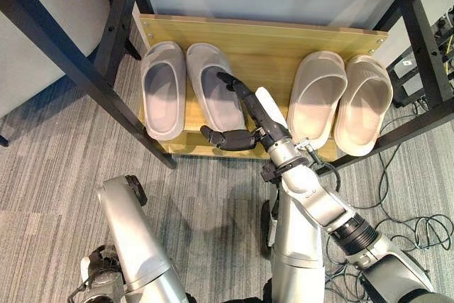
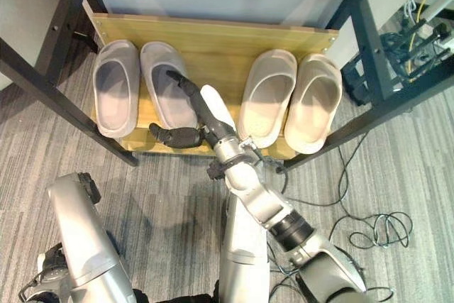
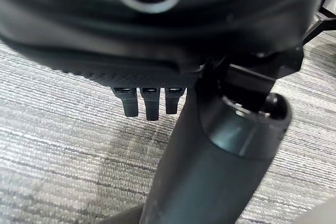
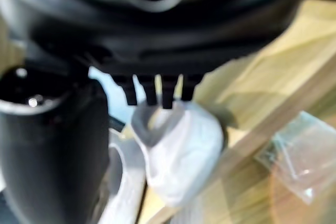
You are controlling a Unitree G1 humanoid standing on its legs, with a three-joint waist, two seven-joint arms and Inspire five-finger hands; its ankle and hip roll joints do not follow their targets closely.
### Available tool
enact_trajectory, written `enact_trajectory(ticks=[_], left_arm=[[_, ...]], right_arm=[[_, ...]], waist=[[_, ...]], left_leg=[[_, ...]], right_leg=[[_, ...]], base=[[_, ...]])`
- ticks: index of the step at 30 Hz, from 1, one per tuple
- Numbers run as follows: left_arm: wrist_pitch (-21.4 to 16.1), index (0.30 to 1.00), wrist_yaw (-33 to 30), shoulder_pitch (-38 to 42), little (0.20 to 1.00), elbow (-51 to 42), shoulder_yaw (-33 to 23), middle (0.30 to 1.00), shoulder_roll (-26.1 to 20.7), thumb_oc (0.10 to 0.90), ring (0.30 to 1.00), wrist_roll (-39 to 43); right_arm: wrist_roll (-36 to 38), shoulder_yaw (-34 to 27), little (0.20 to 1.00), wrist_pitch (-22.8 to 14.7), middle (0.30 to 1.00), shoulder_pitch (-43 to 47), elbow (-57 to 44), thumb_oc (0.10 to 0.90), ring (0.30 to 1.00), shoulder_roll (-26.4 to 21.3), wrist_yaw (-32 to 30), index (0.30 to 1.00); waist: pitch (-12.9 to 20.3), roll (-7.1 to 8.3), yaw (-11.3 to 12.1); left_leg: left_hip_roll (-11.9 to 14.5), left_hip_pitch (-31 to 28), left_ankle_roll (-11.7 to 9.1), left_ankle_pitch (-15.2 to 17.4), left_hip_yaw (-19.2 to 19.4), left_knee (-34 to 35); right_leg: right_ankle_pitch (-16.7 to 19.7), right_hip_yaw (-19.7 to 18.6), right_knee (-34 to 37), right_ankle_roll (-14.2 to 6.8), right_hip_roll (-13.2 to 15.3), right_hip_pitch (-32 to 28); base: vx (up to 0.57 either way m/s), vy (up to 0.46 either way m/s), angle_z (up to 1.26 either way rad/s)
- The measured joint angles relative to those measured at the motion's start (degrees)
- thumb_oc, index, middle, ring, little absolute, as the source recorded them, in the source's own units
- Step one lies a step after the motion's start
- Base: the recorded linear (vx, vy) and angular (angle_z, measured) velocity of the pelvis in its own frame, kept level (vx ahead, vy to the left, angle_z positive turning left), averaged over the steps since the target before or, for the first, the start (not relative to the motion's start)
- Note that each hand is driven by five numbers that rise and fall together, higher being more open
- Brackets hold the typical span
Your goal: Arrange the slippers neatly on the shoe rack.
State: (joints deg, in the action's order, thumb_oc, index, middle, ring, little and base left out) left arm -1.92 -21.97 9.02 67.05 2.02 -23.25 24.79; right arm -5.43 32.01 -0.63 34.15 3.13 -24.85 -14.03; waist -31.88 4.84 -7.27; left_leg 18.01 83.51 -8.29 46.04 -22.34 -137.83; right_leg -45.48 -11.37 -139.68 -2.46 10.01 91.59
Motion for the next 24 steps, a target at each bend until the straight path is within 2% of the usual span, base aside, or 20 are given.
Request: enact_trajectory(ticks=[5,9,12,24], left_arm=[[0.01,0.900,0.00,0.21,0.900,0.42,-0.11,0.900,0.24,0.800,0.900,0.19],[0.03,0.900,0.02,0.13,0.900,0.53,-0.55,0.900,0.46,0.800,0.900,1.10],[-0.03,0.900,-0.02,0.24,0.900,0.52,-0.80,0.900,0.66,0.800,0.900,1.08],[-0.57,0.900,-1.34,-0.18,0.900,0.29,-0.41,0.900,1.23,0.800,0.900,0.89]], right_arm=[[-2.75,0.03,0.900,0.13,0.900,-0.04,-0.76,0.800,0.900,-1.15,0.38,0.900],[-8.76,-1.75,0.900,0.66,0.900,-3.08,-4.36,0.800,0.900,-1.46,0.54,0.900],[-13.09,-4.46,0.900,0.68,0.900,-8.65,-9.87,0.800,0.900,-1.43,-0.60,0.900],[-14.60,-6.10,0.900,-2.75,0.900,-10.05,-15.31,0.800,0.900,-1.49,-7.42,0.900]], waist=[[-0.03,-0.09,0.01],[-0.16,-0.30,-0.16],[-0.30,-0.54,-0.01],[-0.27,-0.65,-0.54]], left_leg=[[-0.01,-0.12,-0.03,-0.01,0.11,0.07],[-0.06,-0.09,-0.02,-0.01,0.19,-0.02],[-0.06,-0.06,-0.01,-0.01,0.22,-0.17],[-0.04,0.05,0.02,0.01,0.10,-0.26]], right_leg=[[0.00,-0.05,-0.10,0.00,-0.18,0.10],[0.00,-0.20,-0.15,0.01,-0.36,0.12],[0.00,-0.26,-0.26,0.01,-0.54,0.09],[0.00,-0.23,-0.26,0.00,-0.85,0.22]], base=[[0.00,0.000,0.00],[0.00,0.000,0.00],[0.00,0.000,0.00],[0.00,0.000,0.00]])
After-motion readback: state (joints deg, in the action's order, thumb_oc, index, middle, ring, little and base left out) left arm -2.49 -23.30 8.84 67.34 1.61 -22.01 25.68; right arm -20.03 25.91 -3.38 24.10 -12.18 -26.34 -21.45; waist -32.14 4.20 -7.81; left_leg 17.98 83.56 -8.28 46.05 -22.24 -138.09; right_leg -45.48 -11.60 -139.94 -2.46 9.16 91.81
